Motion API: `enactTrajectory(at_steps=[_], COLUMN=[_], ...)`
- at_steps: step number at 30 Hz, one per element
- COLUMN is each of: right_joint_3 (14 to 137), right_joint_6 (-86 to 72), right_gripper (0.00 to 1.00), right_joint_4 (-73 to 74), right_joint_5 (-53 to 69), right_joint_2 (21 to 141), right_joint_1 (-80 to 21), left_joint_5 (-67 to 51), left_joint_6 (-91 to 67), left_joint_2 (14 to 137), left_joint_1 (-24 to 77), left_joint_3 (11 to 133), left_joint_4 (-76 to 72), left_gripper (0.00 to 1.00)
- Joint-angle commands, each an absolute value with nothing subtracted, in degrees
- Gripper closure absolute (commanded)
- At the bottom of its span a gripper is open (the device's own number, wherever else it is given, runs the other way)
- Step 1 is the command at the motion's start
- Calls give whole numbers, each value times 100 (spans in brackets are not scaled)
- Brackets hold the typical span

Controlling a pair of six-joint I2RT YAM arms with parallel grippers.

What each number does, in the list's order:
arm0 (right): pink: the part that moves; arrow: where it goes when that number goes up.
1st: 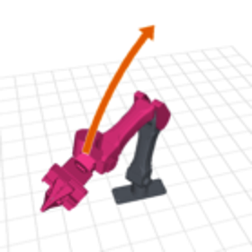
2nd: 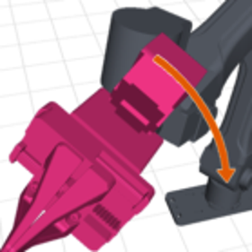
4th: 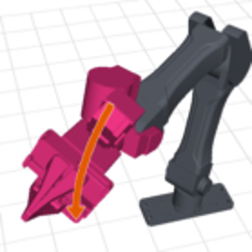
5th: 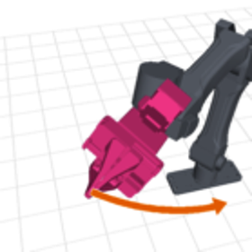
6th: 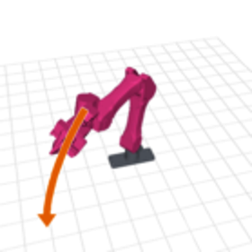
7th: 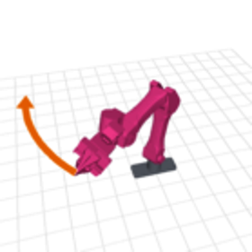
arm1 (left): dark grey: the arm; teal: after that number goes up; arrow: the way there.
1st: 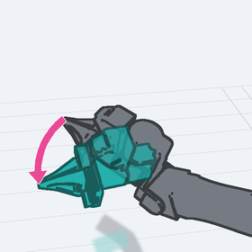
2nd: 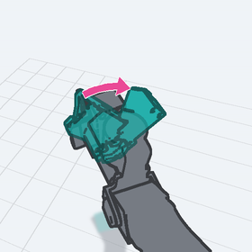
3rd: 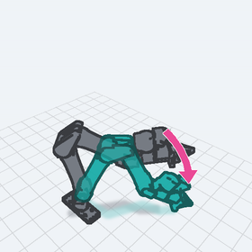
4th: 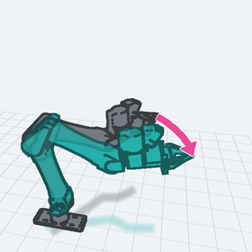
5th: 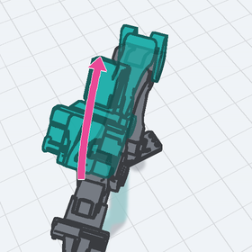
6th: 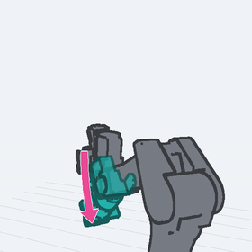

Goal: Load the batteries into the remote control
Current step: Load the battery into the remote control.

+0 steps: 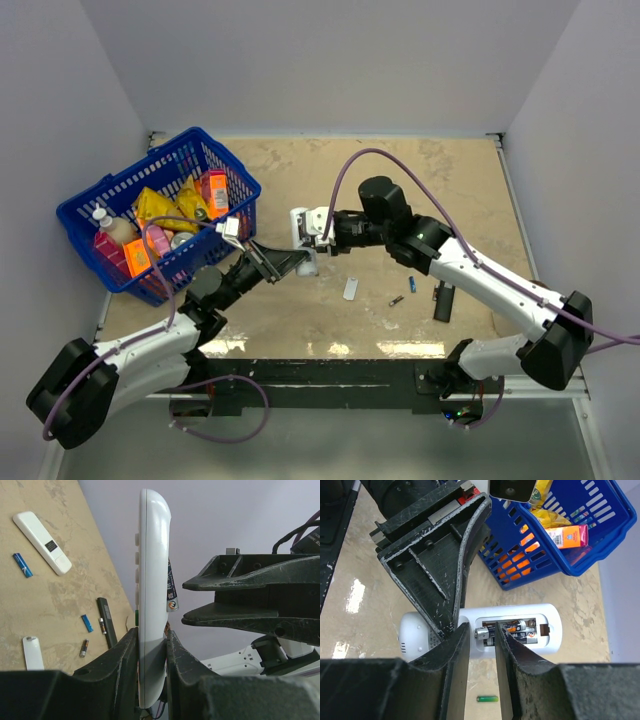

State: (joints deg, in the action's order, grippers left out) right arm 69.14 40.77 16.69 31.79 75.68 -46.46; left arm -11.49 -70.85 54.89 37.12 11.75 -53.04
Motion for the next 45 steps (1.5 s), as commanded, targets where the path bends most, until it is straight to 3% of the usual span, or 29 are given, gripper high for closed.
enactTrajectory(at_steps=[1,29,45], right_joint_3=[6943,6776,6389], right_joint_6=[4166,3762,2874], right_gripper=[71,76,77], right_joint_4=[1661,888,-325], right_joint_5=[3401,3586,4790], right_joint_2=[7585,7963,8332], right_joint_1=[-4614,-4562,-3850], left_joint_5=[-1257,-1626,-2329], left_joint_6=[-6944,-6970,-7102], left_joint_2=[5493,5686,6205], left_joint_1=[3648,3647,3647], left_joint_3=[1450,1424,1380], left_joint_4=[-5713,-6539,-8727], left_gripper=[100,100,100])
